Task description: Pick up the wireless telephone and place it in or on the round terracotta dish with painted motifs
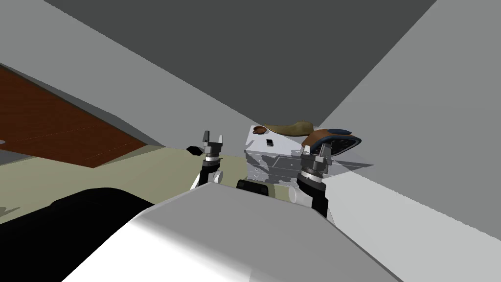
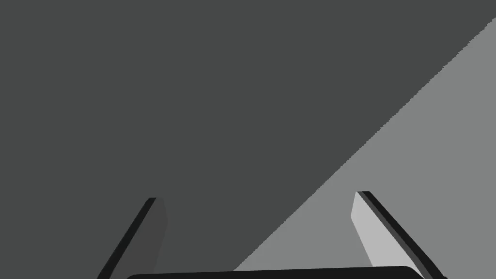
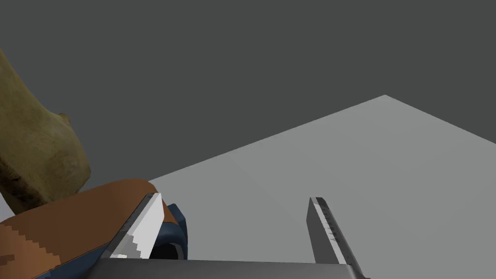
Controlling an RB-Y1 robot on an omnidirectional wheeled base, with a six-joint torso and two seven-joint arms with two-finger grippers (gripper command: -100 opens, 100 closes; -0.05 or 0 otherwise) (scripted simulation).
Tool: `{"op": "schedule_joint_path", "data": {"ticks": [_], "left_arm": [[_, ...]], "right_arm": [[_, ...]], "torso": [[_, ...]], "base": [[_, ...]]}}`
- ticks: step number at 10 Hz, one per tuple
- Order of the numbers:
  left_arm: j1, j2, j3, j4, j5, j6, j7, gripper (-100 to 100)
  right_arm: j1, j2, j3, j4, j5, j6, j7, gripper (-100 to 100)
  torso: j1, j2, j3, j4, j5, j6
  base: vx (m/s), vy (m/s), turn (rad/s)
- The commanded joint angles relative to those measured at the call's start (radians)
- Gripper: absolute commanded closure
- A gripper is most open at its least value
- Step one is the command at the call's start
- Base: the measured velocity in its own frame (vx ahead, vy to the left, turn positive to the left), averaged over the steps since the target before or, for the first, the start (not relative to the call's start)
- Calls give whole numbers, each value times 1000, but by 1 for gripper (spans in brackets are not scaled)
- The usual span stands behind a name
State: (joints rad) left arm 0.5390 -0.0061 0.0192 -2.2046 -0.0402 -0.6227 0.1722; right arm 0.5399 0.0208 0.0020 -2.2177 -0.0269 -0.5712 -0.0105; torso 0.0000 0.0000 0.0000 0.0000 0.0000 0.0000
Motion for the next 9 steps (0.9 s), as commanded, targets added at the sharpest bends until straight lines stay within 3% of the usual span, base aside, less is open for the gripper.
{"op": "schedule_joint_path", "data": {"ticks": [1, 5, 6, 8, 9], "left_arm": [[0, 0, 0, 0, 0, 0, 0, 0], [0, 0, 0, 0, 0, 0, 0, 0], [0, 0, 0, 0, 0, 0, 0, 0], [0, 0, 0, 0, 0, 0, 0, 0], [0, 0, 0, 0, 0, 0, 0, 0]], "right_arm": [[-19, -46, -6, 7, -4, 18, -14, -100], [-126, -152, -40, 42, -24, 115, -94, -100], [-131, -152, -40, 42, -24, 124, -94, -100], [-201, -192, -65, 68, -40, 192, -155, -100], [-215, -192, -65, 68, -40, 204, -155, -100]], "torso": [[0, 0, 0, 0, 0, 0], [1, 2, 1, 0, 0, 0], [2, 2, 1, 0, 0, 0], [2, 1, 1, 0, 0, 0], [2, 2, 1, 0, 0, 0]], "base": [[-8, 11, -20], [-31, 31, -42], [-26, 30, -26], [-31, 35, -48], [-30, 34, -27]]}}
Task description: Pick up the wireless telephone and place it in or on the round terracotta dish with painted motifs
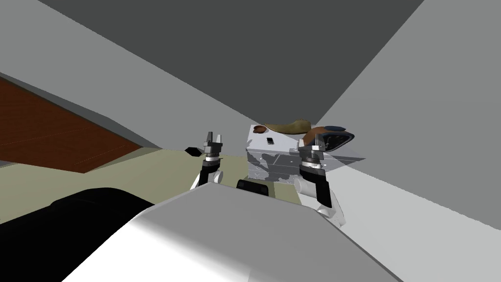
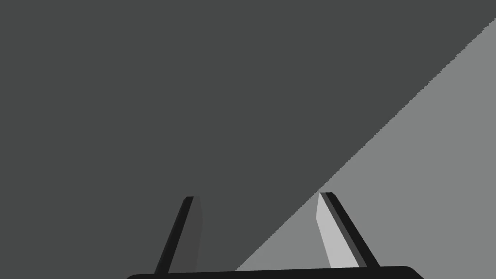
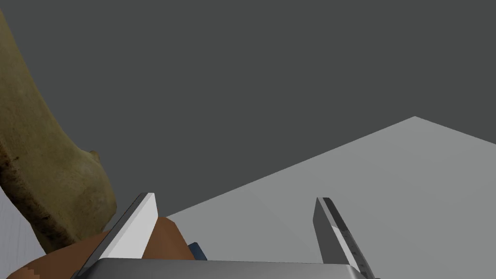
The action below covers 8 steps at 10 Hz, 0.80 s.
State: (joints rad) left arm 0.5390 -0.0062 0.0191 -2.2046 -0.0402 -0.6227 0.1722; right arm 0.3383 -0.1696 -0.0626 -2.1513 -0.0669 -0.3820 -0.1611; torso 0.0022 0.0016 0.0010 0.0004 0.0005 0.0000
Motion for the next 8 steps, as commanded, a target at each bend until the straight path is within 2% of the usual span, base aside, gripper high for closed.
{"op": "schedule_joint_path", "data": {"ticks": [1, 2, 3, 4, 5, 6, 7, 8], "left_arm": [[0, 0, 0, 0, 0, 0, 0, 0], [0, 0, 0, 0, 0, 0, 0, 0], [0, 0, 0, 0, 0, 0, 0, 0], [0, 0, 0, 0, 0, 0, 0, 0], [0, 0, 0, 0, 0, 0, 0, 0], [0, 0, 0, 0, 0, 0, 0, 0], [0, 0, 0, 0, 0, 0, 0, 0], [0, 0, 0, 0, 0, 0, 0, 0]], "right_arm": [[-50, -19, -15, 16, -9, 50, -39, -100], [-61, -19, -15, 16, -9, 60, -39, -100], [-99, -35, -30, 32, -19, 95, -76, -100], [-112, -35, -30, 32, -19, 109, -76, -100], [-143, -51, -45, 50, -30, 147, -114, -100], [-165, -51, -45, 50, -30, 162, -114, -100], [-203, -66, -61, 69, -41, 193, -154, -100], [-221, -66, -61, 69, -41, 215, -154, -100]], "torso": [[0, 0, 0, 0, 0, 0], [0, 0, 0, 0, 0, 0], [0, 0, 0, 0, 0, 0], [0, 0, 0, 0, 0, 0], [0, 0, 0, 0, 0, 0], [0, 0, 0, 0, 0, 0], [0, 0, 0, 0, 0, 0], [0, 0, 0, 0, 0, 0]], "base": [[-29, 36, -46], [-25, 29, -35], [-38, 38, -65], [-27, 33, -24], [-28, 41, -40], [-26, 32, -32], [-30, 30, -44], [-28, 30, -41]]}}
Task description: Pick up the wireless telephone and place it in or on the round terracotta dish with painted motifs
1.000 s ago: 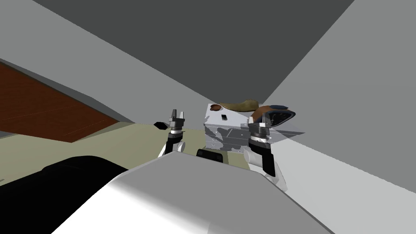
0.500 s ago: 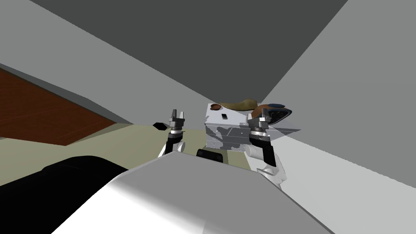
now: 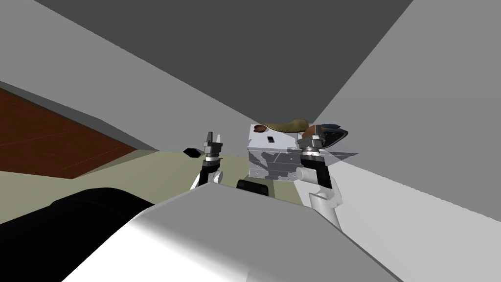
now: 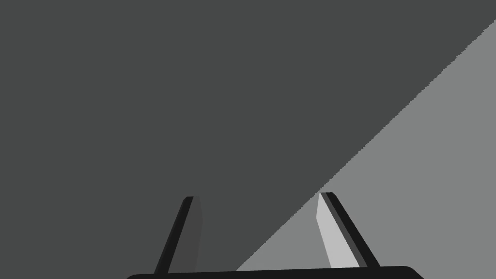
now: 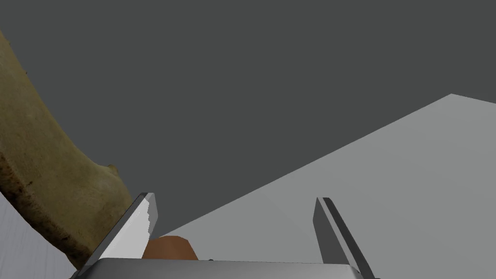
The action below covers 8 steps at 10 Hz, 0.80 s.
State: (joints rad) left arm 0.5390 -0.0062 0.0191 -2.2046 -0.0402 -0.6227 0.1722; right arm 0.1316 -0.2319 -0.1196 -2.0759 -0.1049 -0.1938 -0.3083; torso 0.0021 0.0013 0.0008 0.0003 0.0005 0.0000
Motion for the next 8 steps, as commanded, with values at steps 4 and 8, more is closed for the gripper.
{"op": "schedule_joint_path", "data": {"ticks": [4, 8], "left_arm": [[0, 0, 0, 0, 0, 0, 0, 0], [0, 0, 0, 0, 0, 0, 0, 0]], "right_arm": [[-108, -32, -35, 36, -26, 123, -90, -100], [-215, -61, -64, 86, -51, 237, -174, -100]], "torso": [[0, 0, 0, 0, 0, 0], [1, 0, 0, 0, 0, 0]], "base": [[-23, 32, -38], [-25, 43, -42]]}}
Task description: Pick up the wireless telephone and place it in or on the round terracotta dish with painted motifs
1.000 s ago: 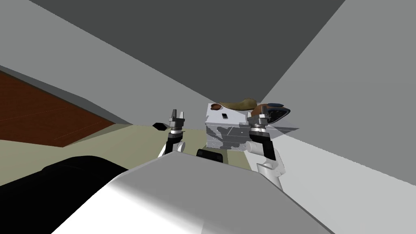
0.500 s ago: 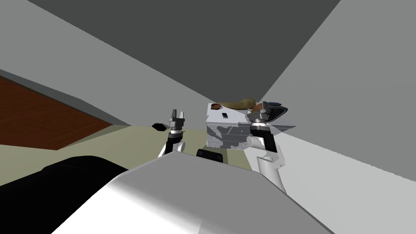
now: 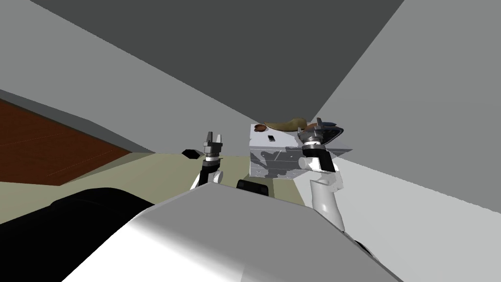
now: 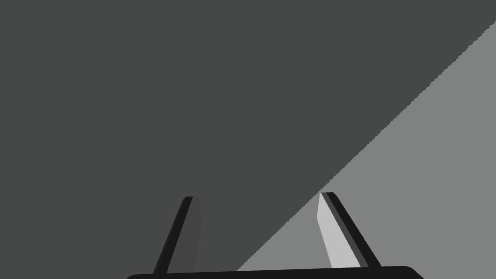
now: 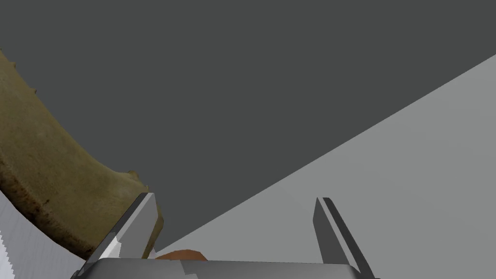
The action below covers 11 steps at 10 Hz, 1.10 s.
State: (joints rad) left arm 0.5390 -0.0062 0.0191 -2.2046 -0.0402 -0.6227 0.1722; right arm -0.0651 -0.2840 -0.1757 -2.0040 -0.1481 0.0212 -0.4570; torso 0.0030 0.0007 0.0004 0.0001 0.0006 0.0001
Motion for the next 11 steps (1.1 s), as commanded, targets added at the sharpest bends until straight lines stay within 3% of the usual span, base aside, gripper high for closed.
{"op": "schedule_joint_path", "data": {"ticks": [1, 2, 3, 5, 6, 8, 9, 11], "left_arm": [[0, 0, 0, 0, 0, 0, 0, 0], [0, 0, 0, 0, 0, 0, 0, 0], [0, 0, 0, 0, 0, 0, 0, 0], [0, 0, 0, 0, 0, 0, 0, 0], [0, 0, 0, 0, 0, 0, 0, 0], [0, 0, 0, 0, 0, 0, 0, 0], [0, 0, 0, 0, 0, 0, 0, 0], [0, 0, 0, 0, 0, 0, 0, 0]], "right_arm": [[-50, -9, -8, 14, -7, 50, -26, -100], [-51, -9, -8, 14, -7, 62, -26, -100], [-93, -24, -21, 44, -20, 96, -68, -100], [-110, -24, -21, 44, -20, 130, -68, -100], [-156, -39, -33, 75, -33, 168, -109, -100], [-169, -39, -33, 75, -33, 201, -109, -100], [-216, -53, -44, 110, -46, 239, -149, -100], [-227, -53, -44, 110, -46, 273, -149, -100]], "torso": [[0, 0, 0, 0, 0, 0], [0, 0, 0, 0, 0, 0], [-1, 0, 0, 0, 0, 0], [0, 0, 0, 0, 0, 0], [-1, -1, 0, 0, 0, 0], [0, 0, 0, 0, 0, 0], [-1, 0, 0, 0, 0, 0], [0, 0, 0, 0, 0, 0]], "base": [[-22, 40, -32], [-10, 17, 0], [-12, 32, -58], [-11, 30, -14], [-12, 37, -52], [-12, 28, -15], [-9, 40, -51], [-8, 32, -15]]}}
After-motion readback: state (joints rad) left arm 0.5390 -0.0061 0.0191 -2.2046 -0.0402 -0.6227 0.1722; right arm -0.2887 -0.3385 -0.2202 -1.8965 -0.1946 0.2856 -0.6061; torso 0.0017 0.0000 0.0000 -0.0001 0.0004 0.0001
